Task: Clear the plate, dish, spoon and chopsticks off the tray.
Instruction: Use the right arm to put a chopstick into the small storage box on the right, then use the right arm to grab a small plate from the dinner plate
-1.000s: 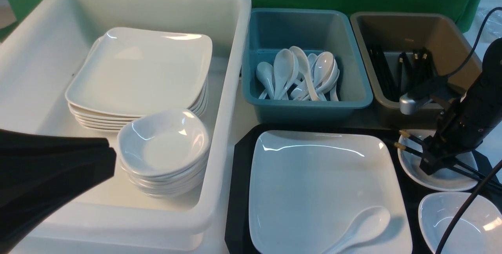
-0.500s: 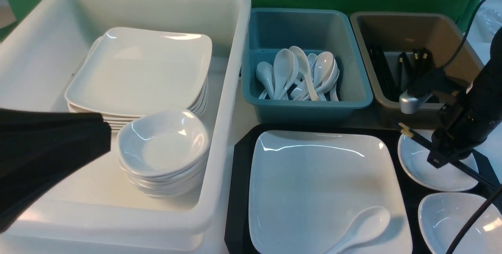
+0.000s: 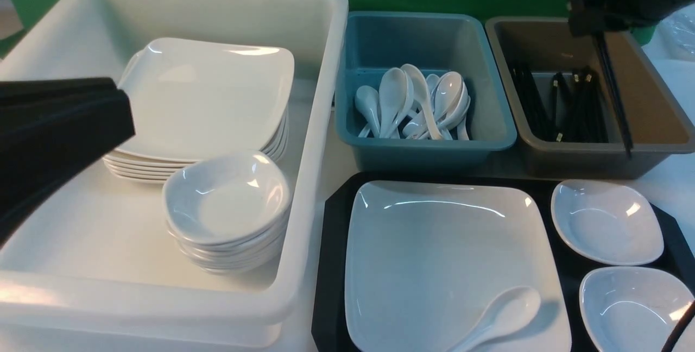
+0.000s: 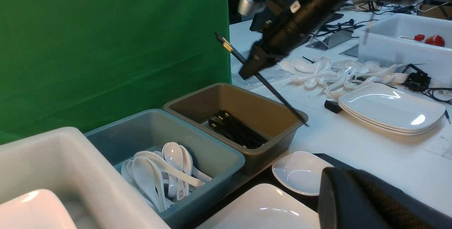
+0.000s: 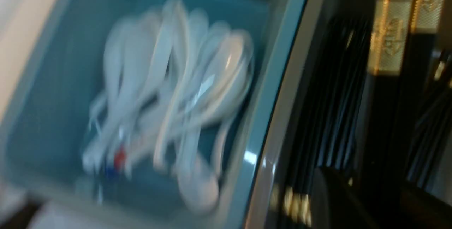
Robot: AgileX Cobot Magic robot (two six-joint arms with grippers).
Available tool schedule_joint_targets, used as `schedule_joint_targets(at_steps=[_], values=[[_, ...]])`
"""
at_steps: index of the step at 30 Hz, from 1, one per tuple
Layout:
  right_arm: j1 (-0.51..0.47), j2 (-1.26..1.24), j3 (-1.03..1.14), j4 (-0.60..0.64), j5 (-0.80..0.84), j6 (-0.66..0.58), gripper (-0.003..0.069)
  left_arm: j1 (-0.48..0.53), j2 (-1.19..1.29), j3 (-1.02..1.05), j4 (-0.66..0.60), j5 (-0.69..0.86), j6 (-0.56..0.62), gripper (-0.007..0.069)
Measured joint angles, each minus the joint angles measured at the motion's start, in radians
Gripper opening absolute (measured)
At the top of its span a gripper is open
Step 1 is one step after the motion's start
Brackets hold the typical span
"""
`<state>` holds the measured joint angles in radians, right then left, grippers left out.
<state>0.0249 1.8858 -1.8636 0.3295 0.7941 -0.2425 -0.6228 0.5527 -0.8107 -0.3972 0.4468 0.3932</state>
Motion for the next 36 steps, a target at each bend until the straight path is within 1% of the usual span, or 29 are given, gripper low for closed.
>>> schedule_joint_targets(at_steps=[1, 2, 4, 5, 7, 8, 9, 10, 11, 12, 13, 14, 15, 16, 17, 19, 21, 22, 23, 24, 25, 26, 27, 28, 29, 31, 33, 35, 36], values=[[-0.015, 0.04, -0.034, 0.03, -0.002, 0.007, 0.0133, 0.0, 0.0, 0.0, 0.0, 0.0, -0.001, 0.002], [-0.015, 0.04, -0.034, 0.03, -0.002, 0.007, 0.0133, 0.0, 0.0, 0.0, 0.0, 0.0, -0.002, 0.002], [-0.07, 0.158, -0.178, 0.14, -0.032, 0.043, 0.0133, 0.0, 0.0, 0.0, -0.002, 0.002, -0.005, 0.002], [-0.085, 0.202, -0.213, 0.155, -0.045, 0.059, 0.0133, 0.0, 0.0, 0.0, -0.004, 0.002, -0.005, 0.002], [-0.102, 0.27, -0.271, 0.156, -0.074, 0.096, 0.0133, 0.0, 0.0, 0.0, -0.006, 0.008, -0.005, 0.002], [-0.106, 0.301, -0.299, 0.13, -0.082, 0.132, 0.0133, 0.0, 0.0, 0.0, -0.007, 0.009, -0.005, 0.002], [-0.106, 0.306, -0.299, 0.124, -0.082, 0.132, 0.0133, 0.0, 0.0, 0.0, -0.007, 0.009, -0.005, 0.002], [-0.108, 0.331, -0.309, 0.076, -0.078, 0.174, 0.015, 0.0, 0.0, 0.0, -0.007, 0.011, -0.005, 0.002], [-0.108, 0.342, -0.31, 0.045, -0.065, 0.203, 0.0176, 0.0, 0.0, 0.0, -0.007, 0.011, -0.005, 0.002], [-0.108, 0.349, -0.31, 0.012, -0.047, 0.225, 0.023, 0.0, 0.0, 0.0, -0.007, 0.011, -0.005, 0.002], [-0.108, 0.351, -0.311, 0.0, -0.038, 0.231, 0.0255, 0.0, 0.0, 0.0, -0.007, 0.011, -0.005, 0.002], [-0.108, 0.352, -0.312, -0.031, -0.01, 0.243, 0.0356, 0.0, 0.0, 0.0, -0.007, 0.012, -0.005, 0.002], [-0.108, 0.356, -0.314, -0.038, -0.001, 0.243, 0.0386, 0.0, 0.0, 0.0, -0.007, 0.012, -0.005, 0.002], [-0.108, 0.347, -0.316, -0.052, 0.035, 0.253, 0.0494, 0.0, 0.0, 0.0, -0.007, 0.012, -0.006, 0.002], [-0.109, 0.338, -0.316, -0.055, 0.055, 0.255, 0.0528, 0.0, 0.0, 0.0, -0.007, 0.012, -0.006, 0.002], [-0.109, 0.323, -0.316, -0.055, 0.074, 0.255, 0.0545, 0.0, 0.0, 0.0, -0.007, 0.014, -0.007, 0.002], [-0.098, 0.245, -0.316, -0.054, 0.163, 0.22, 0.0459, 0.0, 0.0, 0.0, 0.009, 0.04, -0.007, 0.002], [-0.096, 0.238, -0.316, -0.054, 0.171, 0.214, 0.0459, 0.0, 0.0, 0.0, 0.011, 0.043, -0.007, 0.002], [-0.082, 0.195, -0.317, -0.054, 0.241, 0.171, 0.0355, 0.0, 0.0, 0.0, 0.021, 0.061, -0.007, 0.002], [-0.071, 0.171, -0.32, -0.055, 0.287, 0.147, 0.0296, 0.0, 0.0, 0.0, 0.026, 0.071, -0.007, 0.002], [-0.068, 0.165, -0.32, -0.055, 0.298, 0.143, 0.0281, 0.0, 0.0, 0.0, 0.028, 0.073, -0.007, 0.002], [-0.039, 0.118, -0.311, -0.062, 0.367, 0.11, 0.0173, 0.0, 0.0, 0.0, 0.042, 0.086, -0.007, 0.002], [-0.015, 0.08, -0.286, -0.073, 0.371, 0.102, 0.0114, 0.0, 0.0, 0.0, 0.049, 0.09, -0.007, 0.002], [-0.011, 0.073, -0.286, -0.076, 0.371, 0.101, 0.0107, 0.0, 0.0, 0.0, 0.05, 0.092, -0.007, 0.002], [0.023, 0.024, -0.237, -0.1, 0.371, 0.101, 0.0077, 0.0, 0.0, 0.0, 0.057, 0.097, -0.007, 0.002], [0.074, -0.052, -0.12, -0.15, 0.371, 0.107, 0.0077, 0.0, 0.0, 0.0, 0.063, 0.099, -0.006, 0.002], [0.144, -0.156, 0.046, -0.23, 0.37, 0.118, 0.0109, 0.0, 0.0, 0.0, 0.068, 0.099, -0.006, 0.002], [0.192, -0.225, 0.142, -0.275, 0.37, 0.118, 0.0134, 0.0, 0.0, 0.0, 0.073, 0.099, -0.006, 0.002], [0.267, -0.328, 0.346, -0.329, 0.369, 0.118, 0.0178, 0.0, 0.0, 0.0, 0.079, 0.099, -0.002, 0.002]])
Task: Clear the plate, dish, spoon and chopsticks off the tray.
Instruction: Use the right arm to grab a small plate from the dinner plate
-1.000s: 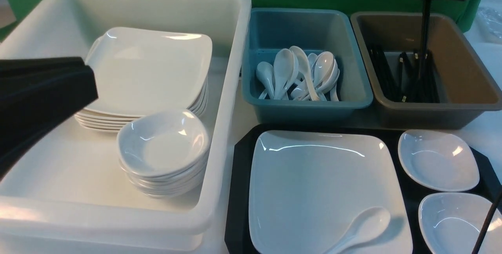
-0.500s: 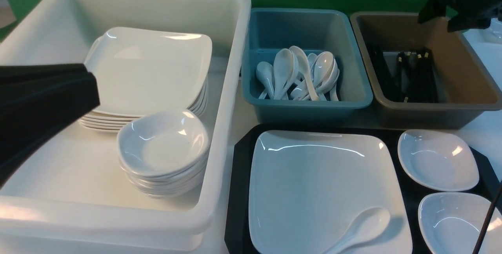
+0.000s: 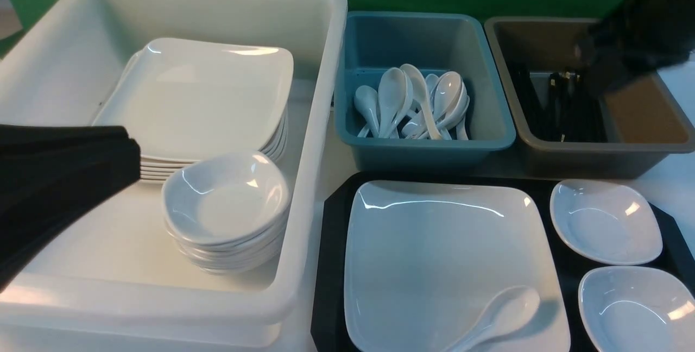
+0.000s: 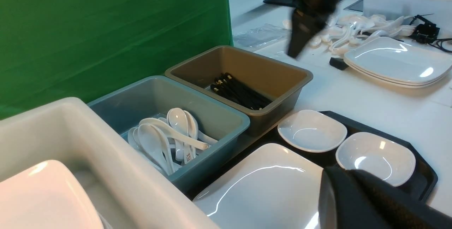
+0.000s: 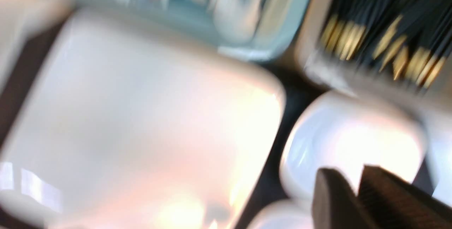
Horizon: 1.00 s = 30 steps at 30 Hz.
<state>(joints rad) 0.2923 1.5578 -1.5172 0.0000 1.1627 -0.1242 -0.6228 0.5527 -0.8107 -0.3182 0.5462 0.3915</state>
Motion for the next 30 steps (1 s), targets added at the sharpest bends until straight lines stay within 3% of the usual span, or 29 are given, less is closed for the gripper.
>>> schedule_joint_targets(at_steps=[5, 10, 12, 16, 24, 30], values=[[0.155, -0.214, 0.448, -0.046, -0.085, 0.033, 0.0353, 0.0, 0.0, 0.0, 0.003, 0.0, 0.005, 0.002], [0.2, -0.255, 0.713, -0.08, -0.263, 0.06, 0.0546, 0.0, 0.0, 0.0, 0.003, 0.0, 0.005, 0.002], [0.2, -0.242, 0.771, -0.096, -0.328, 0.073, 0.0578, 0.0, 0.0, 0.0, 0.003, 0.001, 0.005, 0.002], [0.2, -0.187, 0.824, -0.122, -0.432, 0.081, 0.0582, 0.0, 0.0, 0.0, 0.003, 0.001, 0.006, 0.002], [0.2, -0.04, 0.831, -0.25, -0.465, 0.114, 0.0568, 0.0, 0.0, 0.0, 0.003, 0.01, 0.006, 0.002], [0.2, -0.005, 0.831, -0.261, -0.476, 0.115, 0.0387, 0.0, 0.0, 0.0, 0.003, 0.016, 0.006, 0.002]])
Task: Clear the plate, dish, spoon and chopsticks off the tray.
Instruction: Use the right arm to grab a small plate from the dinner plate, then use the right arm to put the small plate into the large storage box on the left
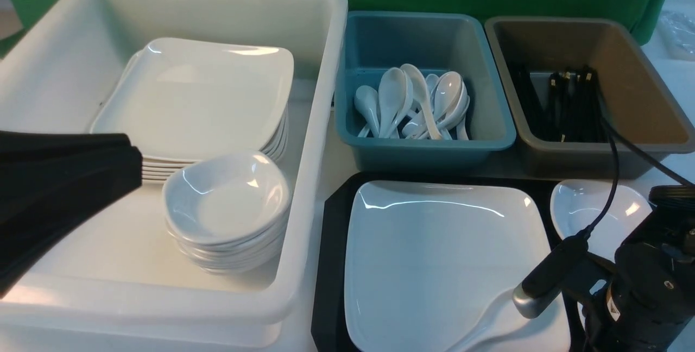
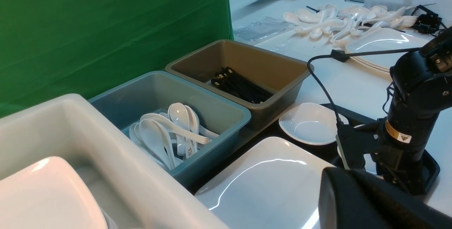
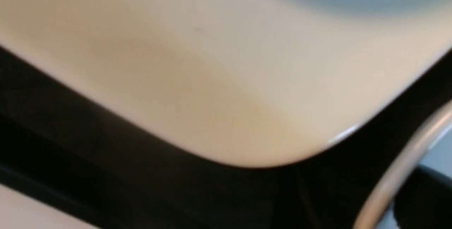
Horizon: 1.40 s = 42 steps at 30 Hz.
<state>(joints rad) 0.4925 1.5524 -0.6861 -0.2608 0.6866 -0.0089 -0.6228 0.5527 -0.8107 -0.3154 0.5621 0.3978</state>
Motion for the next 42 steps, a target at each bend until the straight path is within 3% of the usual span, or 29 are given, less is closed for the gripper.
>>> schedule_joint_targets(at_steps=[3, 8, 12, 16, 18, 23, 26, 33, 37, 40, 42], values=[[0.0, 0.001, -0.006, -0.015, 0.027, 0.002, 0.0244, 0.0, 0.0, 0.0, 0.0, 0.0, 0.0, 0.002], [0.027, -0.048, -0.03, -0.019, 0.113, 0.03, 0.0189, 0.0, 0.0, 0.0, 0.0, 0.002, 0.0, 0.002], [0.096, -0.155, -0.116, -0.008, 0.272, 0.134, 0.0069, 0.0, 0.0, 0.0, 0.006, 0.031, 0.0, 0.002], [0.211, -0.251, -0.294, 0.0, 0.414, 0.235, 0.0064, 0.0, 0.0, 0.0, 0.083, 0.074, -0.048, 0.002], [0.312, -0.257, -0.436, -0.004, 0.418, 0.235, 0.0064, 0.0, 0.0, -0.004, 0.201, 0.109, -0.174, 0.002], [0.563, -0.148, -0.667, -0.001, 0.2, 0.045, 0.0064, 0.0, 0.0, -0.054, 0.48, 0.297, -0.417, 0.002], [0.64, -0.039, -0.776, 0.007, 0.098, -0.075, 0.0064, 0.0, -0.014, -0.084, 0.549, 0.397, -0.469, 0.002], [0.658, 0.245, -0.978, -0.008, 0.061, -0.216, 0.0063, 0.0, -0.156, -0.102, 0.564, 0.469, -0.522, 0.002], [0.658, 0.358, -1.039, -0.091, 0.034, -0.242, 0.0066, 0.0, -0.223, -0.102, 0.564, 0.473, -0.539, 0.002], [0.654, 0.411, -1.051, -0.179, 0.008, -0.246, 0.0088, 0.0, -0.244, -0.102, 0.558, 0.474, -0.546, 0.002], [0.646, 0.439, -1.055, -0.208, -0.006, -0.246, 0.0141, 0.0, -0.248, -0.102, 0.544, 0.476, -0.549, 0.002]])
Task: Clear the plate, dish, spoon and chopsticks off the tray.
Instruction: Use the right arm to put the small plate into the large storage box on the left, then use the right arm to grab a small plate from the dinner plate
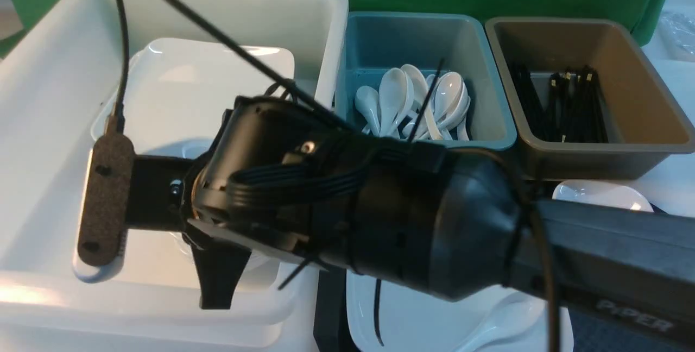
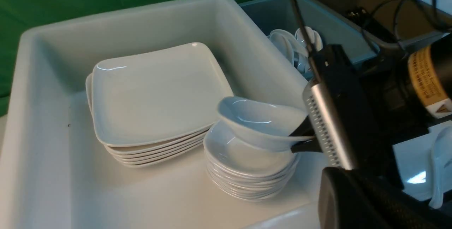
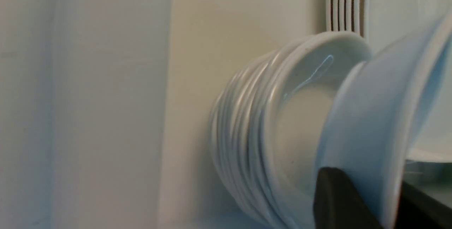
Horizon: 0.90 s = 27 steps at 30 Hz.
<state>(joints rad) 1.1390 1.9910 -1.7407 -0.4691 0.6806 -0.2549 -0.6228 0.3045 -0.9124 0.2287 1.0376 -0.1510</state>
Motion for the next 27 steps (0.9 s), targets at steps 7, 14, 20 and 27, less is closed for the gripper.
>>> schedule_joint_targets(at_steps=[7, 14, 20, 27], values=[[-0.004, 0.019, -0.002, -0.015, 0.018, 0.001, 0.0412, 0.0, 0.0, 0.0, -0.029, -0.022, 0.0, 0.002], [0.018, -0.065, -0.059, -0.022, 0.332, 0.049, 0.054, 0.0, 0.025, 0.032, -0.156, -0.125, 0.059, 0.002], [-0.073, -0.285, 0.005, 0.021, 0.485, 0.113, 0.0367, 0.0, 0.141, 0.059, -0.286, -0.205, 0.18, 0.002], [-0.468, -0.525, 0.473, 0.157, 0.461, 0.131, 0.0307, 0.0, 0.212, 0.061, -0.318, -0.24, 0.235, 0.002]])
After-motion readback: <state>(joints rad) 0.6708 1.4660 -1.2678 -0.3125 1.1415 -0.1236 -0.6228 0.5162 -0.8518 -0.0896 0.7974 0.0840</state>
